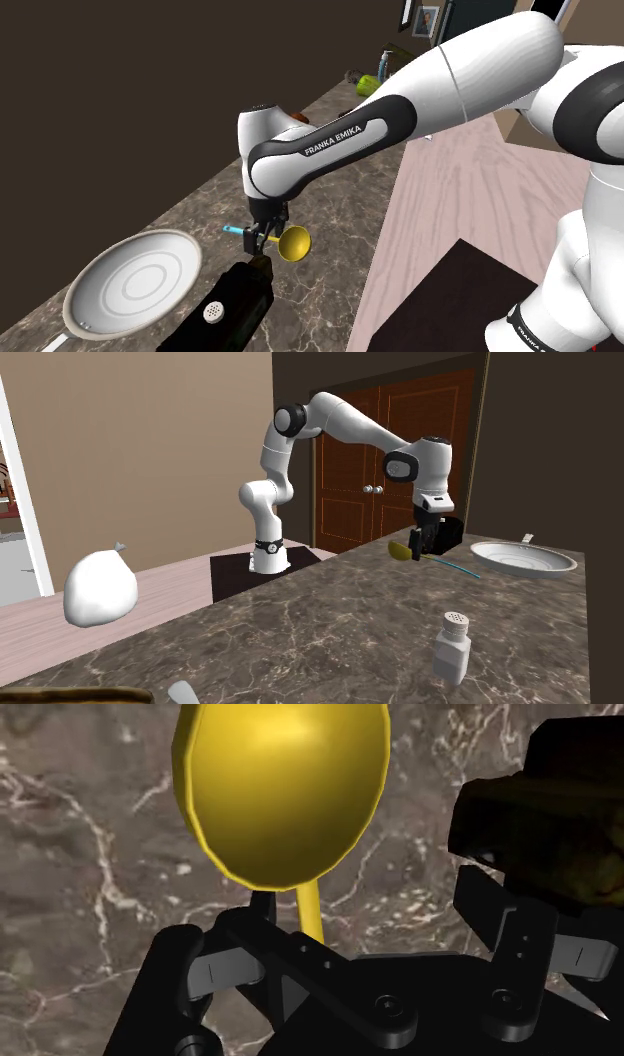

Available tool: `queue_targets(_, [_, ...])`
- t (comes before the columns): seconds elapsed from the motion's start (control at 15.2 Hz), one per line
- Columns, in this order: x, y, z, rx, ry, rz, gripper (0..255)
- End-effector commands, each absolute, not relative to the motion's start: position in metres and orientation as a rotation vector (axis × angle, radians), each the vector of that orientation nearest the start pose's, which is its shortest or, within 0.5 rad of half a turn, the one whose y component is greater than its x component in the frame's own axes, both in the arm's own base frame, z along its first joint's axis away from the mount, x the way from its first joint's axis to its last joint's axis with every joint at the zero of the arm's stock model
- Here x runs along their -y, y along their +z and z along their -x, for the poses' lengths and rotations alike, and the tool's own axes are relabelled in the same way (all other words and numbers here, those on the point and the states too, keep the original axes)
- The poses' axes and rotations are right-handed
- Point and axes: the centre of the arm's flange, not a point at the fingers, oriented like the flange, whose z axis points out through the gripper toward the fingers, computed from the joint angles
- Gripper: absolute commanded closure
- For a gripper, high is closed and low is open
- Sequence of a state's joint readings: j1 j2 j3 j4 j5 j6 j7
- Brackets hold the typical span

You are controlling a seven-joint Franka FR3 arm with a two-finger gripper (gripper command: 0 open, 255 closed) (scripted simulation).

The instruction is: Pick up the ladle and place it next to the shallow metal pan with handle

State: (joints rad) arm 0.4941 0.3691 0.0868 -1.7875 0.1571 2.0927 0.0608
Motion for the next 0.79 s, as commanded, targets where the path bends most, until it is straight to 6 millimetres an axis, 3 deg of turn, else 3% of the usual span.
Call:
queue_targets(0.0, [-0.357, 0.344, -0.532, 0.646, 0.171, 2.929, 0])
queue_targets(0.26, [-0.352, 0.393, -0.539, 0.646, 0.171, 2.929, 0])
queue_targets(0.73, [-0.352, 0.393, -0.539, 0.646, 0.171, 2.929, 0])
